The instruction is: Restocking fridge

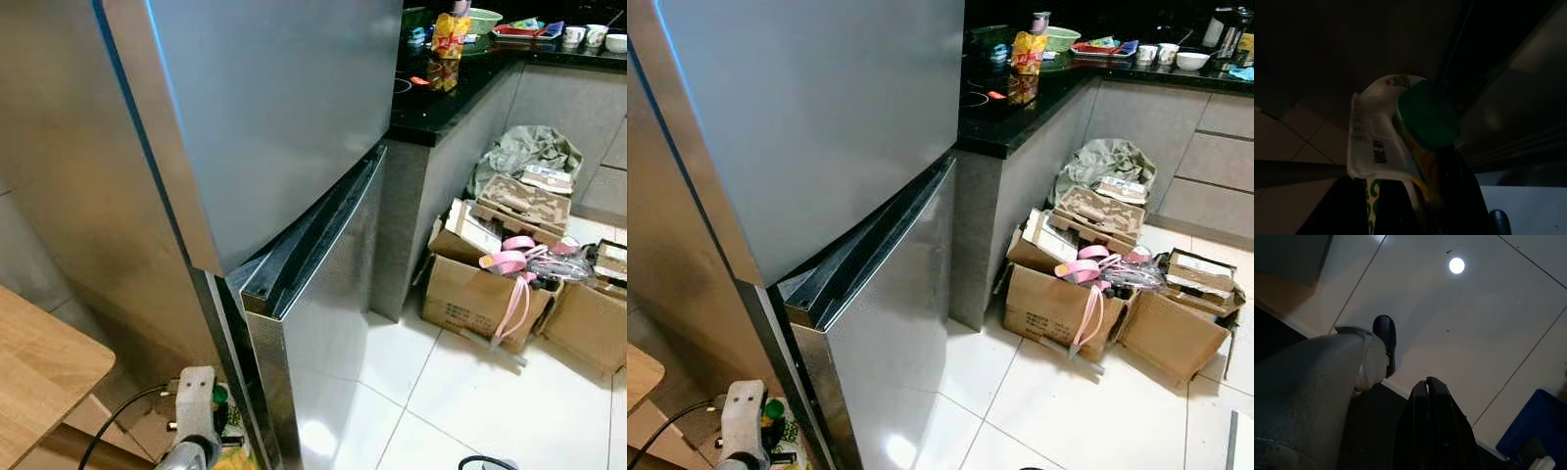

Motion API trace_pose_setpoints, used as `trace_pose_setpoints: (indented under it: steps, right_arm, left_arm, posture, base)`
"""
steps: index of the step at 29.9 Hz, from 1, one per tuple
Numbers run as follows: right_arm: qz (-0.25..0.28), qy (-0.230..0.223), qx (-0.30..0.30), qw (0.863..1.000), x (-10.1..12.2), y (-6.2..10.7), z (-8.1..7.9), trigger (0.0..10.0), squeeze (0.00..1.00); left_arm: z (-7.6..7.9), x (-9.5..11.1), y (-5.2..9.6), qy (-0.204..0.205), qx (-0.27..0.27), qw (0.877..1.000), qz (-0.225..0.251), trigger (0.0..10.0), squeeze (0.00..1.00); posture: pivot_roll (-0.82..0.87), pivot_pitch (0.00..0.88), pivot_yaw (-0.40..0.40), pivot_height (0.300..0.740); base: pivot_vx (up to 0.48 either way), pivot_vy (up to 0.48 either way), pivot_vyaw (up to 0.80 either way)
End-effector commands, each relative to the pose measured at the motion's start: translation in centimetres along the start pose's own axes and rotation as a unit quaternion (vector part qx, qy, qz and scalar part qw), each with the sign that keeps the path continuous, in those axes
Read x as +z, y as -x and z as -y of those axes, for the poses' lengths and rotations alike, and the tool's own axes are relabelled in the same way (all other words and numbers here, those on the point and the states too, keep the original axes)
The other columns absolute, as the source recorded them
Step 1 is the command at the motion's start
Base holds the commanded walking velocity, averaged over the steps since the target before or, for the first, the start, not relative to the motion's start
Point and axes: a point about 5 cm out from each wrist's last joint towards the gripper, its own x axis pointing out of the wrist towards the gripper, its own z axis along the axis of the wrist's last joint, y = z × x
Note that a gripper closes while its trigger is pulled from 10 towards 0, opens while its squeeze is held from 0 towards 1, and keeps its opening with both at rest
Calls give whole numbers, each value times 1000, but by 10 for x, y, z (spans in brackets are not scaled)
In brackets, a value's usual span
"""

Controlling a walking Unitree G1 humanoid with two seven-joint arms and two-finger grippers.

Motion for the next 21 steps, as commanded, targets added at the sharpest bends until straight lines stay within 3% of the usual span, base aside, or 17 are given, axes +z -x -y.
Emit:
trace_pose_setpoints:
  steps: [1,9,14,21]
  right_arm:
    - [8,-2,2,1000,4,0,-1,10000,0]
    - [9,-3,3,1000,5,-1,-2,10000,0]
    - [9,-3,4,1000,4,-1,-3,10000,0]
    - [10,-4,4,1000,5,-1,-3,10000,0]
  left_arm:
    - [6,5,-3,-15,-22,1000,8,10000,0]
    - [16,8,-5,-39,-66,997,14,10000,0]
    - [36,3,-5,-93,-148,985,0,10000,0]
    - [45,1,-5,-116,-183,976,-8,10000,0]
  posture:
    - [-45,0,28,740]
    - [-45,0,28,740]
    - [-45,0,28,740]
    - [-45,0,28,740]
  base:
    - [0,0,0]
    - [0,0,0]
    - [0,0,0]
    - [0,0,0]
